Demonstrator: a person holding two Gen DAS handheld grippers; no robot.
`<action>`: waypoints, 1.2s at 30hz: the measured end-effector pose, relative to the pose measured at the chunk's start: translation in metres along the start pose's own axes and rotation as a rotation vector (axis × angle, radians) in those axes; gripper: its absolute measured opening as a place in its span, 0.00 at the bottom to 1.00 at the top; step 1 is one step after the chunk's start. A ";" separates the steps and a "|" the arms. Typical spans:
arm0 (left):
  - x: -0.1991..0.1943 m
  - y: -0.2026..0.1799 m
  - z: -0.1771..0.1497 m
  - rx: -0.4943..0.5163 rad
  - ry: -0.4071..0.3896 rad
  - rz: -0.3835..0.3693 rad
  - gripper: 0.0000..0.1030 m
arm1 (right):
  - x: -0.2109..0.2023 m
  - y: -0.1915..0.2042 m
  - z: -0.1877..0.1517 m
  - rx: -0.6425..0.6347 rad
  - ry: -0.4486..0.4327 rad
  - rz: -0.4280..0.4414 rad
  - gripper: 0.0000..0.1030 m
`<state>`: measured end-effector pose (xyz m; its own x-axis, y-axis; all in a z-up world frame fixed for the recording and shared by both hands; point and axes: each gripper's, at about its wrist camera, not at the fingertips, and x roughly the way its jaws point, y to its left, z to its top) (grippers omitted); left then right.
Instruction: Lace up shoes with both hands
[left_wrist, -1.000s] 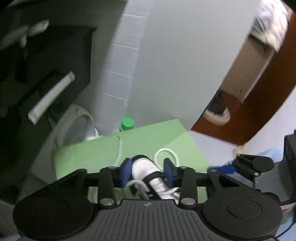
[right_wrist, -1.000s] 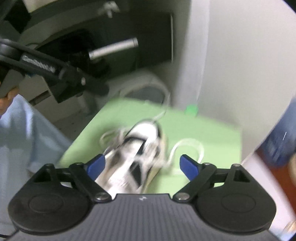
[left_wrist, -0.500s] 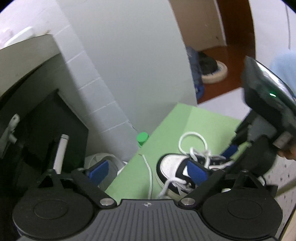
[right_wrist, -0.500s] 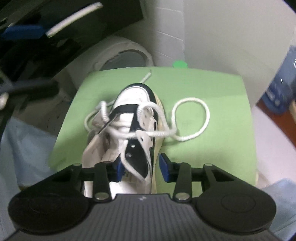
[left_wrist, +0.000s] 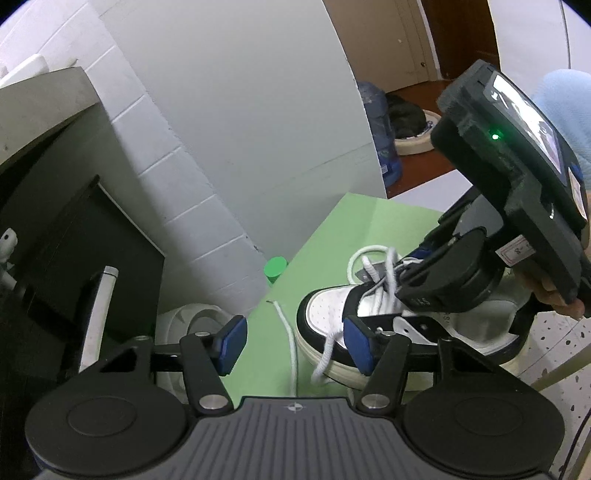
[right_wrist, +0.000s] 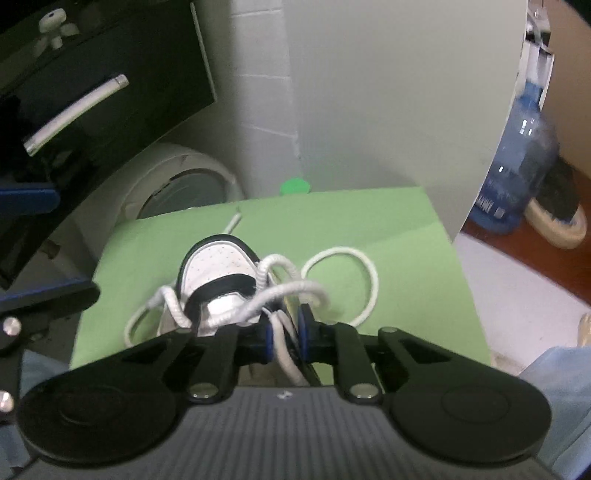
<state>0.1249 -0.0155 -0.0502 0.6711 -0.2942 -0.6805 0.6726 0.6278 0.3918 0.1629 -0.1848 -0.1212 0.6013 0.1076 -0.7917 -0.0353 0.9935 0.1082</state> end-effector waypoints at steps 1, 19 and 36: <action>0.000 -0.001 0.000 0.002 0.001 -0.001 0.57 | 0.000 -0.001 0.001 0.007 0.002 0.003 0.14; 0.031 -0.049 0.026 0.463 -0.035 -0.027 0.32 | -0.045 -0.051 0.020 0.118 0.067 0.175 0.39; 0.061 -0.078 0.002 0.800 0.004 0.024 0.17 | -0.054 -0.072 0.026 0.220 0.017 0.242 0.41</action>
<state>0.1142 -0.0836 -0.1207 0.6878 -0.2840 -0.6681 0.6791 -0.0735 0.7304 0.1538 -0.2635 -0.0706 0.5830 0.3425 -0.7368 -0.0010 0.9071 0.4209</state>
